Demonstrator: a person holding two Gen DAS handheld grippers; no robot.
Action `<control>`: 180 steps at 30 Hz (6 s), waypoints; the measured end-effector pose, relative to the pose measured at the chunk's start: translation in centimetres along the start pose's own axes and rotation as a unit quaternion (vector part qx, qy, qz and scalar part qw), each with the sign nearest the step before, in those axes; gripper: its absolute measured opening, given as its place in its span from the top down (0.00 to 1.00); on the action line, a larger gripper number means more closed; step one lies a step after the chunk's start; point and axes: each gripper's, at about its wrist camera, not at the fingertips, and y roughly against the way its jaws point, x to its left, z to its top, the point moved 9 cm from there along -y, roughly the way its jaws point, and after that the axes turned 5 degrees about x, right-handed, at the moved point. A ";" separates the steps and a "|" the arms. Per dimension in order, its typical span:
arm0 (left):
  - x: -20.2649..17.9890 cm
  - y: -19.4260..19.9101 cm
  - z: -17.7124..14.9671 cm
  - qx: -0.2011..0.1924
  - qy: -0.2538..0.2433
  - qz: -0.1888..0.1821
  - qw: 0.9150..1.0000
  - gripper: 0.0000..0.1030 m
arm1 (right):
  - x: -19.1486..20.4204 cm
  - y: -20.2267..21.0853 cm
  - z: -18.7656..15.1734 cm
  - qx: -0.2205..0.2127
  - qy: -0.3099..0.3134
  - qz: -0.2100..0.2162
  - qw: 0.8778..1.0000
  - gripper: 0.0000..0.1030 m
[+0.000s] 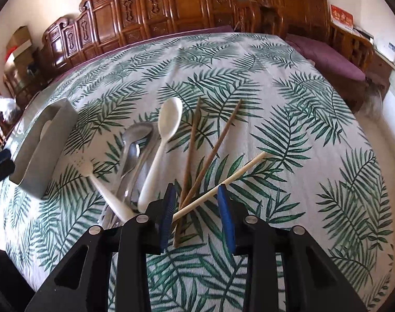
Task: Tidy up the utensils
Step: 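Grasp a wooden chopstick from the pile with the right tool, then grasp the white plastic fork with the left tool while the right tool holds the chopstick, then carry the white fork into the grey tray and open the left tool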
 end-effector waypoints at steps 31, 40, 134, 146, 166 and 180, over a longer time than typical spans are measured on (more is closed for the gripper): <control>-4.2 -3.4 -2.8 0.037 -0.032 0.021 0.999 0.38 | -2.5 -1.0 -1.0 0.019 -0.064 0.033 0.997 1.00; -5.7 -5.4 -1.7 0.061 -0.002 0.014 0.998 0.38 | -2.1 -0.7 -0.9 0.013 -0.036 0.036 0.999 0.97; -5.2 -3.4 -2.6 0.100 0.034 -0.043 0.993 0.97 | -0.5 -1.2 -2.6 0.025 0.049 -0.005 0.998 0.89; -1.5 -1.6 -0.7 0.078 0.037 -0.032 0.996 0.97 | -1.2 -1.3 -2.5 0.029 0.043 -0.034 0.998 0.92; 7.6 -1.9 1.8 0.052 0.057 -0.007 0.997 0.97 | 1.8 3.8 0.7 -0.050 0.046 0.006 0.998 0.94; 12.0 -5.3 1.0 0.062 0.089 0.013 0.994 0.97 | 12.5 5.3 3.8 -0.074 0.112 0.069 0.988 0.94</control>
